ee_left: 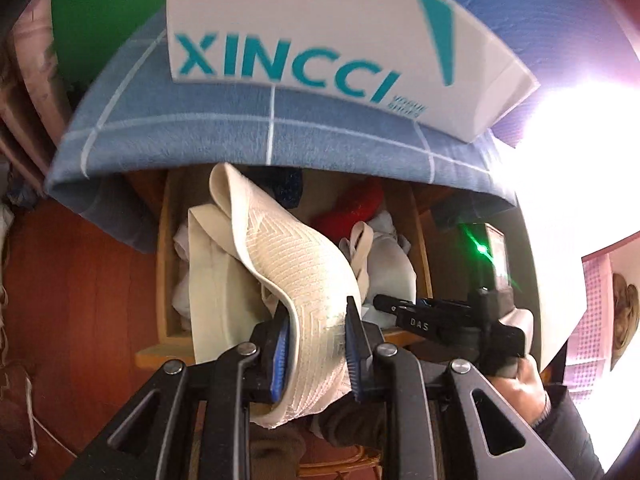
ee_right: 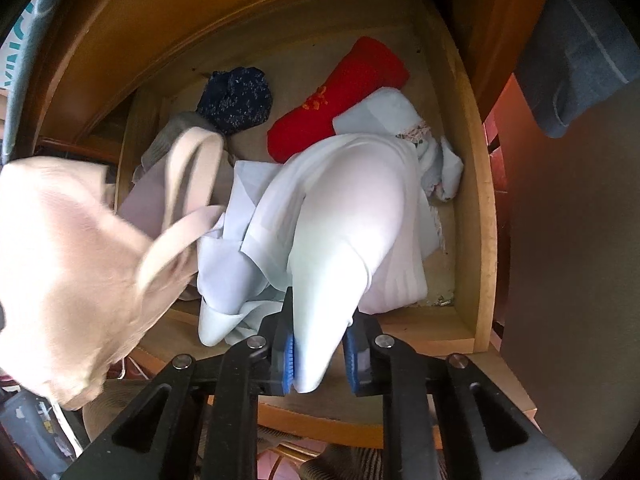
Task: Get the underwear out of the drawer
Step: 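Carry the beige bra into the white XINCCI shoe box and open the left gripper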
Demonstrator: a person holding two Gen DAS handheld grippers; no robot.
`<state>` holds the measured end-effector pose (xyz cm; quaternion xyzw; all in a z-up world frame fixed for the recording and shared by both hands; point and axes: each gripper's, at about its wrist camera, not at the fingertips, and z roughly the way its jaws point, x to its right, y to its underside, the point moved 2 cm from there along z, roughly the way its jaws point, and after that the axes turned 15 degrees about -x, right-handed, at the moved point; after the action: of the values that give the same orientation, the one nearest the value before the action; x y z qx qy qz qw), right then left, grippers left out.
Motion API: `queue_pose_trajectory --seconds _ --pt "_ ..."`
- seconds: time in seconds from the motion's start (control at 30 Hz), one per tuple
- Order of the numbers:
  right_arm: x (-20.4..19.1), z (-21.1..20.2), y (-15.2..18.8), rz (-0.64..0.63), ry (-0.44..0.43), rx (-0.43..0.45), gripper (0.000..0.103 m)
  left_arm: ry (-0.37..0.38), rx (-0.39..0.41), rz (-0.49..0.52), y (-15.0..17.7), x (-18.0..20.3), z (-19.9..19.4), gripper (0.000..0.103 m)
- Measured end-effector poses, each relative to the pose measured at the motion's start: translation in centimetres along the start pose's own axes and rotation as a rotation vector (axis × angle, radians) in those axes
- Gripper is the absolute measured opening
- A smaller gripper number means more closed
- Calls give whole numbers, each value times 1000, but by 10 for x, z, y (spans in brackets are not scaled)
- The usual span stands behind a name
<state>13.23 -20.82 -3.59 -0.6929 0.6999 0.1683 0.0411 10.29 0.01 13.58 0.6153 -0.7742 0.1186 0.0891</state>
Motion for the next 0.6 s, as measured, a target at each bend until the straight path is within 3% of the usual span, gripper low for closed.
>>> queue_pose_trajectory --seconds 0.6 --pt "3 -3 2 3 4 11 17 53 238 142 -5 54 -156 24"
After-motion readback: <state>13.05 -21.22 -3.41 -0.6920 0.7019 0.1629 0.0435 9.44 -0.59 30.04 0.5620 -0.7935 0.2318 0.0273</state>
